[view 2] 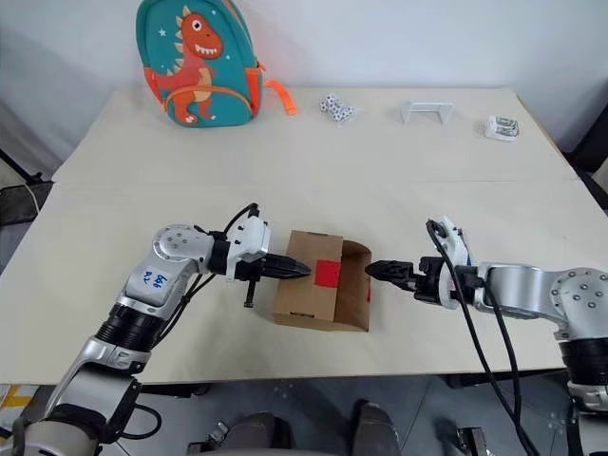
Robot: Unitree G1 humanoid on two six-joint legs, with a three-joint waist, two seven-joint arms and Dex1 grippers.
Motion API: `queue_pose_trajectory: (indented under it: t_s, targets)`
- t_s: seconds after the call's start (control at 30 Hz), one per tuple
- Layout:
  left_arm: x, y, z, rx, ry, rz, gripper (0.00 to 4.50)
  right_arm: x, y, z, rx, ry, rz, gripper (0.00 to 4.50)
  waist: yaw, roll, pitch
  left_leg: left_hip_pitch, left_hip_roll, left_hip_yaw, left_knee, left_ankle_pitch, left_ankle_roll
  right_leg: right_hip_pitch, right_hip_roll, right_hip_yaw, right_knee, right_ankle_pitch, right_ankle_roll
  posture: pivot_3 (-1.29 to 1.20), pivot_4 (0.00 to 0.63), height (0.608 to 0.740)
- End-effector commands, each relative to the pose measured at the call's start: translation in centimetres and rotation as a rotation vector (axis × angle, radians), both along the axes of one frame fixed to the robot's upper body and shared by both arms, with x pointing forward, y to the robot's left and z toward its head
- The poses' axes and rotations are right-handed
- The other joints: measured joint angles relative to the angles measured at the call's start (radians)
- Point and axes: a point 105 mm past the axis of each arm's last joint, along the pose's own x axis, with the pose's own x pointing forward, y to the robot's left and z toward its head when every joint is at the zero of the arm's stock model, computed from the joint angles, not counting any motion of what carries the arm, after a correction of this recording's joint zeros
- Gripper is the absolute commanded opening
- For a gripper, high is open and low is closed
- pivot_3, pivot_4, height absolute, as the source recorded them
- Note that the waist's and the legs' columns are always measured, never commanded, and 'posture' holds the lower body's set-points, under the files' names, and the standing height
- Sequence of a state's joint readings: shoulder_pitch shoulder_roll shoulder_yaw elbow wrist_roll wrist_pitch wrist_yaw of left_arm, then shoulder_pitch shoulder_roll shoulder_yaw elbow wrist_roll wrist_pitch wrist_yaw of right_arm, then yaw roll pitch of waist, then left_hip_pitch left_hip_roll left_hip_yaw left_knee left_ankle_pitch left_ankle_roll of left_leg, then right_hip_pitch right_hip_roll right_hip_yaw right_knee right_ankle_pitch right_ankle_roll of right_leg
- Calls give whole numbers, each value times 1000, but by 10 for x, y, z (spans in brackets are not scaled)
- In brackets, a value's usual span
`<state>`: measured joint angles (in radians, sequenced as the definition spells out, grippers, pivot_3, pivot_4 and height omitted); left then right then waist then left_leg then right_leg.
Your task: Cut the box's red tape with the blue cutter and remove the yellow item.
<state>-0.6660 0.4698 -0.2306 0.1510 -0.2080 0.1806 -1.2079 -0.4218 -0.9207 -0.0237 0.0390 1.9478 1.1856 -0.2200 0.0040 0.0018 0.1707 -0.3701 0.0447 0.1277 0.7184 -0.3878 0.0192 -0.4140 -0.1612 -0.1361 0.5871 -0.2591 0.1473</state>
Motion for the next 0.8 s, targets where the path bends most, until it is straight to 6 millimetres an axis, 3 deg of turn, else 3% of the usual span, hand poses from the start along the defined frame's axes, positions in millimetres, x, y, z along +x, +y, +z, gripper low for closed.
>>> queue_pose_trajectory:
  t_s: [0.03,0.33,0.73,0.8]
  targets:
    - [-3,5,-13,56,42,4,0,-2,4,-5,58,30,25,4412,-2,0,0,0,0,0,0,0,0,0,0,0,0,0,0,0,150,740]
    - [-3,5,-10,66,45,-4,0,4,22,-25,94,99,114,4412,-7,0,0,1,0,1,0,0,0,0,0,1,0,0,0,0,150,740]
    - [-4,9,-10,71,41,15,0,-3,42,-39,106,136,208,4412,-11,0,-1,2,2,1,0,0,-1,0,1,1,2,0,0,0,150,740]
    - [-4,9,-9,68,42,17,0,-4,46,-38,115,130,224,4032,-13,0,-1,3,2,1,-1,0,-1,0,2,1,2,0,0,0,150,740]
